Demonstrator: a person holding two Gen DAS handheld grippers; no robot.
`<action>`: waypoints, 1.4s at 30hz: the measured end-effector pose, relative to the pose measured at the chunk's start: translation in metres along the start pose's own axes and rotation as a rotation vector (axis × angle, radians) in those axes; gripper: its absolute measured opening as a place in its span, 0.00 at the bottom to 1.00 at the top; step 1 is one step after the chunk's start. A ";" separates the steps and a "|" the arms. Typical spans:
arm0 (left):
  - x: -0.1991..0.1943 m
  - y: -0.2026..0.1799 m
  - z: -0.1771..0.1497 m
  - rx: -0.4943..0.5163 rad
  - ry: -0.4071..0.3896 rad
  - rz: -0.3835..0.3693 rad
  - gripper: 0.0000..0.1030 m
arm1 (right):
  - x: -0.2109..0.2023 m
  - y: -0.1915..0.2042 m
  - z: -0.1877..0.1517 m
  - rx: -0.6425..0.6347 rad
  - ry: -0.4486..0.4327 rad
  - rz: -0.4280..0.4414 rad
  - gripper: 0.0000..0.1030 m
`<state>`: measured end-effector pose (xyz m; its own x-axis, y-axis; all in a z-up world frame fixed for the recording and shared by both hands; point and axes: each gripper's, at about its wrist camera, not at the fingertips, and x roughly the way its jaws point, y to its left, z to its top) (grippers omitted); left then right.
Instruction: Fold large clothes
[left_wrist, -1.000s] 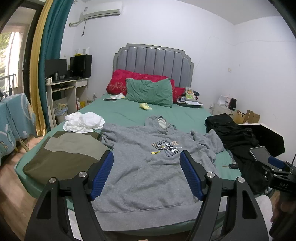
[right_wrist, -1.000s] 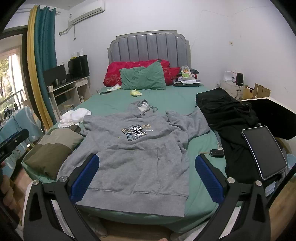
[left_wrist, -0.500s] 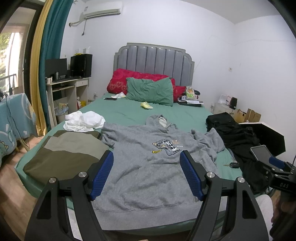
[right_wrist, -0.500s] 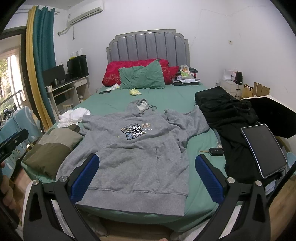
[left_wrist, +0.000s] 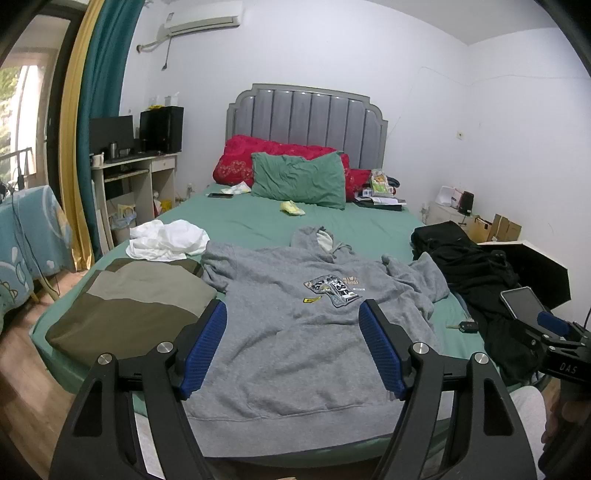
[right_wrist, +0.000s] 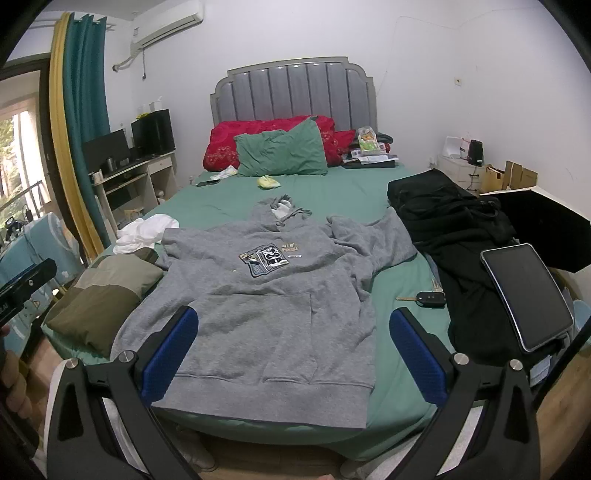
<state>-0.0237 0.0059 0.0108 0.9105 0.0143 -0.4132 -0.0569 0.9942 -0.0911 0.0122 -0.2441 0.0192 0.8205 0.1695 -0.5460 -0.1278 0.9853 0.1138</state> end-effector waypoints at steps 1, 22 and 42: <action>0.000 0.000 0.000 0.000 0.001 0.000 0.75 | -0.001 0.000 -0.001 0.001 0.001 0.000 0.99; 0.000 -0.001 0.002 0.002 0.004 0.001 0.75 | 0.000 -0.001 0.000 0.002 0.004 0.001 0.99; 0.012 0.001 -0.005 -0.009 0.046 -0.032 0.75 | 0.012 -0.016 -0.014 0.020 0.043 0.003 0.99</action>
<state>-0.0148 0.0065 0.0015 0.8921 -0.0229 -0.4513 -0.0316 0.9931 -0.1128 0.0168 -0.2572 -0.0008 0.7955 0.1738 -0.5805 -0.1190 0.9841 0.1316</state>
